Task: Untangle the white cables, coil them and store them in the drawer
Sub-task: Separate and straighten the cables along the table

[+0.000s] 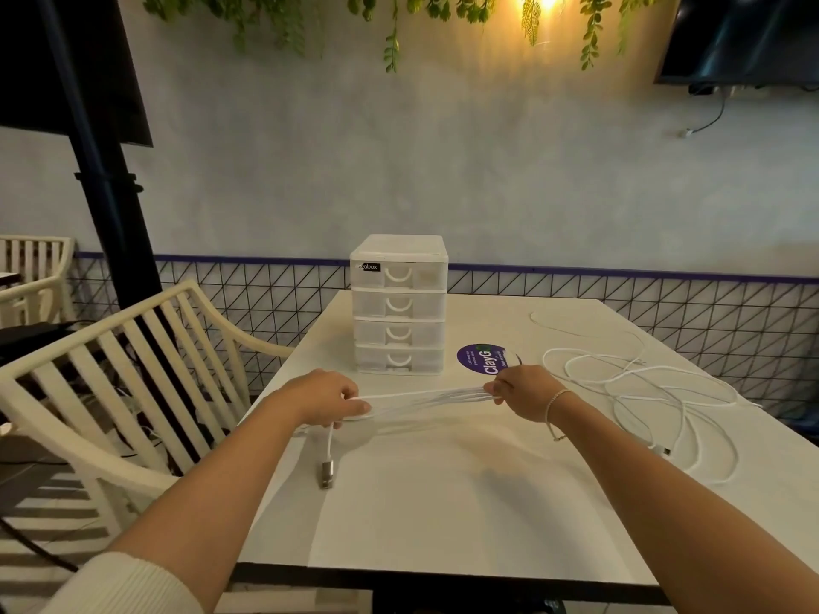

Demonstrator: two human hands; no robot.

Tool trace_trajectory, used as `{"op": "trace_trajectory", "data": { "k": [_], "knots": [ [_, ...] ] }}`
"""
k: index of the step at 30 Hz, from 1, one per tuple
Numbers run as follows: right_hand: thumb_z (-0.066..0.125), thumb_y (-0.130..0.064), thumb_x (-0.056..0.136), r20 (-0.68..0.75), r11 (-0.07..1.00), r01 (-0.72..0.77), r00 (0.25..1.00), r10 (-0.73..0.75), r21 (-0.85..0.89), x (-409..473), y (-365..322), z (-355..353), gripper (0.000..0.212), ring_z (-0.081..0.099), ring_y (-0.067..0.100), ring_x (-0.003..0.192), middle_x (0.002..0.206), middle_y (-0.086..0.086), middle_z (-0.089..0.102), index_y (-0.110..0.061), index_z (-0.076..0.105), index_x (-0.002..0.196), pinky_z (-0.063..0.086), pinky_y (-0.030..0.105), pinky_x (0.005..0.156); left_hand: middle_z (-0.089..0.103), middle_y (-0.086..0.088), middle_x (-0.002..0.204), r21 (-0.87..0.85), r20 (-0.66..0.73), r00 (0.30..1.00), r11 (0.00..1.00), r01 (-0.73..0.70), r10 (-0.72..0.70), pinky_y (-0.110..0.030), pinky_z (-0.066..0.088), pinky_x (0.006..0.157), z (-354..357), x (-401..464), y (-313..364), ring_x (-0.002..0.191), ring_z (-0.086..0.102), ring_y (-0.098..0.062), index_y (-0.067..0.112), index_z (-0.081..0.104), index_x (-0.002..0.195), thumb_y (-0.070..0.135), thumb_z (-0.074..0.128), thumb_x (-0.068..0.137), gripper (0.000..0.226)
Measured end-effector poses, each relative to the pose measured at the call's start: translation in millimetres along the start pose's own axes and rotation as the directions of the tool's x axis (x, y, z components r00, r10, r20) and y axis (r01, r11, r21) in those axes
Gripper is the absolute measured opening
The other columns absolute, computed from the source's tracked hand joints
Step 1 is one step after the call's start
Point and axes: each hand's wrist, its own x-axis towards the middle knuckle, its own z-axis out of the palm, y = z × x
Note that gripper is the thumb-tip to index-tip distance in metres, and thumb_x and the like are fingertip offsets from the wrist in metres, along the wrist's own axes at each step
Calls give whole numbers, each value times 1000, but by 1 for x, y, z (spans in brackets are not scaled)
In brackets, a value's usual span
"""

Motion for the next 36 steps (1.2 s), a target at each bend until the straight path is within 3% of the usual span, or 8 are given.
{"op": "trace_trajectory", "data": {
  "k": [5,10,14,20,24,27,33,36],
  "knots": [
    [33,-21,101,9,1000,-8,1000,8,-9,-2,1,-8,34,53,25,110,118,8,62,-10,64,110,39,28,89,61,7,69,240,-117,991,966,93,-66,-24,34,56,-12,-2,-21,64,52,-12,22,45,63,49,47,90,39],
    [34,-24,101,7,999,-34,999,34,21,-3,8,-20,36,54,26,110,119,10,62,-6,65,110,40,29,90,56,4,91,438,-26,980,879,187,-196,-30,35,77,-20,-13,-35,89,51,-16,24,59,92,47,50,90,25],
    [37,-25,99,-28,998,-7,1000,9,63,-2,5,-39,36,54,25,103,114,13,63,-4,66,106,36,26,77,56,4,120,178,47,989,975,133,-143,-26,43,86,-32,-8,-15,106,52,-15,26,58,112,26,60,86,27],
    [38,-26,99,-73,996,34,997,-28,79,-1,-15,-64,35,43,18,84,102,13,62,-5,65,105,32,24,70,53,-2,132,-200,-117,977,959,-201,181,-30,37,93,-28,8,93,117,49,-21,16,52,129,31,35,101,36],
    [42,-27,97,-109,990,41,994,-26,133,-6,-20,-66,32,43,20,80,65,-5,44,-17,53,69,31,21,54,64,-9,105,-439,-128,971,867,-237,200,-35,42,86,-2,16,136,97,58,-25,9,58,107,31,27,103,39],
    [42,-28,98,-125,982,35,992,-12,187,-11,-15,-63,30,45,20,80,73,2,50,-11,64,85,30,17,54,58,-1,76,-616,-119,974,755,-227,195,-26,41,73,13,18,142,70,56,-16,13,52,87,29,26,103,35],
    [39,-21,98,-48,967,35,999,-24,251,-23,-12,-46,31,47,16,74,81,3,52,-8,67,98,33,21,59,50,0,86,-439,-170,972,871,-221,160,-25,34,62,20,14,139,78,45,-16,11,57,98,32,31,102,34],
    [37,-19,100,188,846,-90,982,-12,526,-30,-6,-36,31,41,4,43,64,0,43,-10,62,83,30,16,45,51,1,88,-311,-189,968,925,-216,163,-24,33,60,17,17,132,79,45,-16,10,58,102,31,33,102,33]
  ]
}}
